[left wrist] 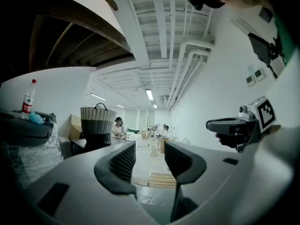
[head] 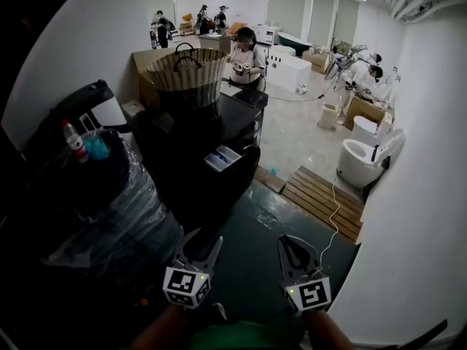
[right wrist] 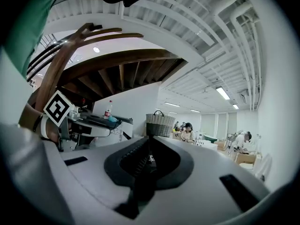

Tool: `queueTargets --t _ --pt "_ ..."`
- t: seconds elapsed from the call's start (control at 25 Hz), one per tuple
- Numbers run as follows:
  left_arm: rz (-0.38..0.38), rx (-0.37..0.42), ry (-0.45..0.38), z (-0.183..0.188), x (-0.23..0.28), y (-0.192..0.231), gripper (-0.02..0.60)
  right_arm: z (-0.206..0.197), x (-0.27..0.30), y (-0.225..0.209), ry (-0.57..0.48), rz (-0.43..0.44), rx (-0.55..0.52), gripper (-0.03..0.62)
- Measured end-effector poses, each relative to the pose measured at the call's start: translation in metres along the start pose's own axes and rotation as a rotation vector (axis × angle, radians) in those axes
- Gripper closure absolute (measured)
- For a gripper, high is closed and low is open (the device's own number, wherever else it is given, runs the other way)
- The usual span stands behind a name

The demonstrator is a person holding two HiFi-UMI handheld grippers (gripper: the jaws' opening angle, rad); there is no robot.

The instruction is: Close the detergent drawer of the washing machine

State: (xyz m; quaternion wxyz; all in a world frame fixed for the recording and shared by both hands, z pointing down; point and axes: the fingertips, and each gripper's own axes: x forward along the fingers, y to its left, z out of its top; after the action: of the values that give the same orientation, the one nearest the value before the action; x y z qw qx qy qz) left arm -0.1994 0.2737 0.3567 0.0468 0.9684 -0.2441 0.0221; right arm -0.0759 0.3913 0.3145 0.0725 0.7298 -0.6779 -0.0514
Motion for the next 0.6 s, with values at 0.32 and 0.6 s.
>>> queueTargets --t 0.32,0.6 --pt "0.034 -0.017 -0.031 -0.002 0.006 0.091 0.38 0.002 0.074 0.015 0.036 -0.079 -0.01 0.454" --pt "0.06 -0.055 -0.007 -0.011 0.011 0.139 0.38 0.002 0.11 0.025 0.068 -0.095 -0.019 0.444"
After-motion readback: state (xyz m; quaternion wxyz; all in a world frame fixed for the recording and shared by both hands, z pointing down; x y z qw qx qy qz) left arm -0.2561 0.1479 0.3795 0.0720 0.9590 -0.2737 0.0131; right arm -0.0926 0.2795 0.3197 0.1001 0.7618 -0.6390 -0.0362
